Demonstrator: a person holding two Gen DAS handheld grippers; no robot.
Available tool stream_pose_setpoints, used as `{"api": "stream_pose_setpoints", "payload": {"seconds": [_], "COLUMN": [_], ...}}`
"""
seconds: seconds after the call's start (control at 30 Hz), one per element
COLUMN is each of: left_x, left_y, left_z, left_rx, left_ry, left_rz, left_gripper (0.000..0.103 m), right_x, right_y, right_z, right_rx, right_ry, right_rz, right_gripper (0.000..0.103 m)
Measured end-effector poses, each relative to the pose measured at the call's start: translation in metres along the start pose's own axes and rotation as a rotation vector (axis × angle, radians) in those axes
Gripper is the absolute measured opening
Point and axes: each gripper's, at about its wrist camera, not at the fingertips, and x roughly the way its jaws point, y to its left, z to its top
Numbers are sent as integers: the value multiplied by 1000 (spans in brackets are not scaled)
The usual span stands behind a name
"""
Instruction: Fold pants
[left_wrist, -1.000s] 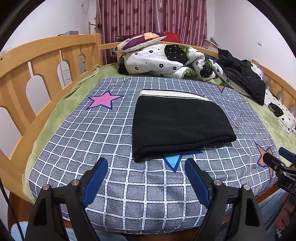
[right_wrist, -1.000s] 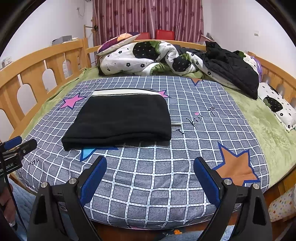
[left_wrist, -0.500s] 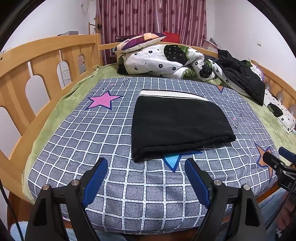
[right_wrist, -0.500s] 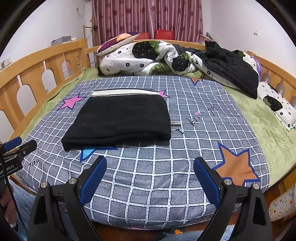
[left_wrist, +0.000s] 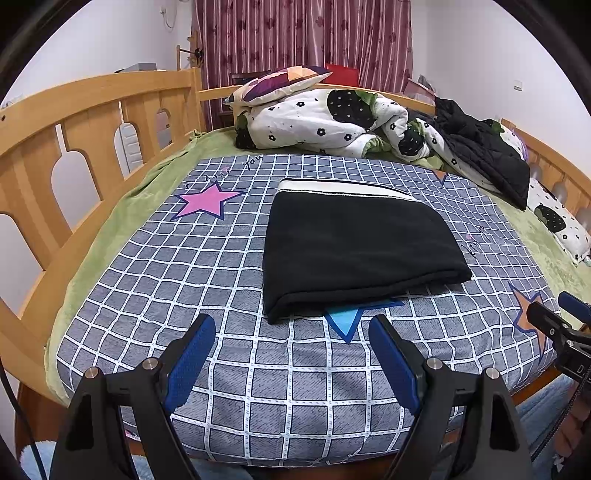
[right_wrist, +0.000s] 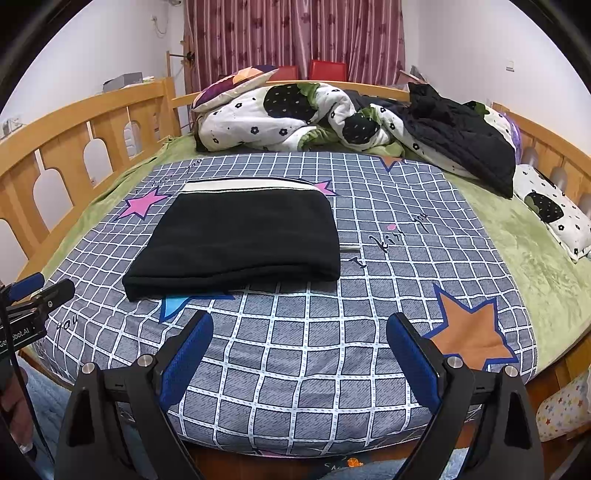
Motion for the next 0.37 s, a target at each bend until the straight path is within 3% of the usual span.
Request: {"api": "stream_pose_setpoints", "payload": {"seconds": [0.37], "left_x": [0], "left_y": [2], "left_z": [1], "left_rx": [5], "left_ry": [0], "left_rz": [-7], "left_gripper": [84], "right_x": [-2], "right_y": [-4], "right_z": [0], "right_rx": [8], "right_ry": [-4], "right_rz": [0], "right_gripper": [93]}}
